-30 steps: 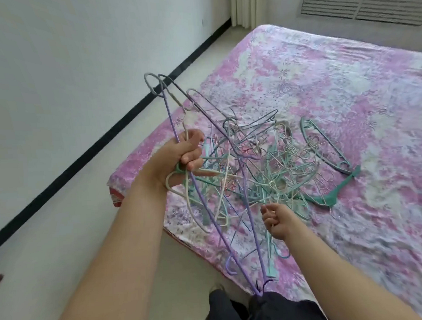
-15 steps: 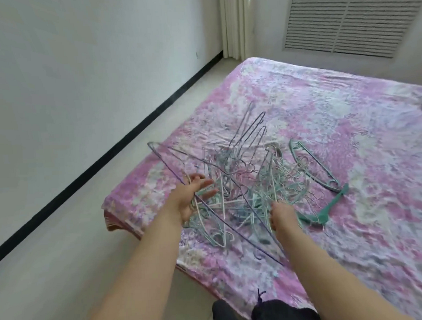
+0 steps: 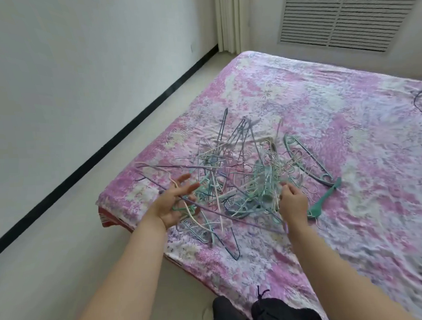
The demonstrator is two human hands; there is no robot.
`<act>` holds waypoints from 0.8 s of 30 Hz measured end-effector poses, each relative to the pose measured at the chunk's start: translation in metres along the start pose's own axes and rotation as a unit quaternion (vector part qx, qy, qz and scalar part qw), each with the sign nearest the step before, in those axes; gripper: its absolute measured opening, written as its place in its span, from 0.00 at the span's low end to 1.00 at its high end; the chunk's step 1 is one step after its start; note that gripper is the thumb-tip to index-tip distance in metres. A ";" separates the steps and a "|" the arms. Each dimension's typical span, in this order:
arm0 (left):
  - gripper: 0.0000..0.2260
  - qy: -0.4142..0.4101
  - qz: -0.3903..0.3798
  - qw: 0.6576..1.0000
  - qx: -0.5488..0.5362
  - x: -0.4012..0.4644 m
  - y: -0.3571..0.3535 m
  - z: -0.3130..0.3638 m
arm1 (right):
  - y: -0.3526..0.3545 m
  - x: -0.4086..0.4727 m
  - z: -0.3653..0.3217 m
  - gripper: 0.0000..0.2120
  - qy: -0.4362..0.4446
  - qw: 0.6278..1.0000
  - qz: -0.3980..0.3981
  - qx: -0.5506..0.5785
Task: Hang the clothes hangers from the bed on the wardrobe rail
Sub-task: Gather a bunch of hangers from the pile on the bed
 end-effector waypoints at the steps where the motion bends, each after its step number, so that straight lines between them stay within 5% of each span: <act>1: 0.18 -0.015 -0.010 0.999 -0.043 0.000 0.000 0.008 | 0.005 0.002 -0.011 0.11 0.006 1.000 0.014 0.019; 4: 0.26 -0.041 -0.039 0.989 -0.134 0.000 0.001 0.026 | 0.009 0.006 -0.034 0.11 0.040 0.999 0.015 -0.018; 9: 0.06 -0.041 0.037 0.997 -0.054 -0.002 -0.001 0.034 | 0.013 0.011 -0.034 0.13 0.011 0.999 0.035 -0.001; 14: 0.03 -0.024 0.057 0.998 0.014 -0.001 0.001 0.040 | 0.013 0.004 -0.013 0.15 0.033 0.998 0.043 -0.025; 20: 0.09 -0.028 0.070 0.997 0.024 -0.005 0.023 0.049 | 0.049 0.004 -0.036 0.15 0.084 0.978 0.178 0.064; 24: 0.08 -0.018 0.083 0.993 0.082 -0.008 0.020 0.041 | 0.036 0.006 -0.072 0.13 0.124 0.991 0.053 -0.007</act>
Point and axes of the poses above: each hand's wrist, its own x-axis towards the middle knuckle, its own y-axis out of the back of the hand, z = x × y, the point moved 5 cm from there along x, towards the middle knuckle, and after that the axes turned 9 degrees about -y, right-handed, at the moved point
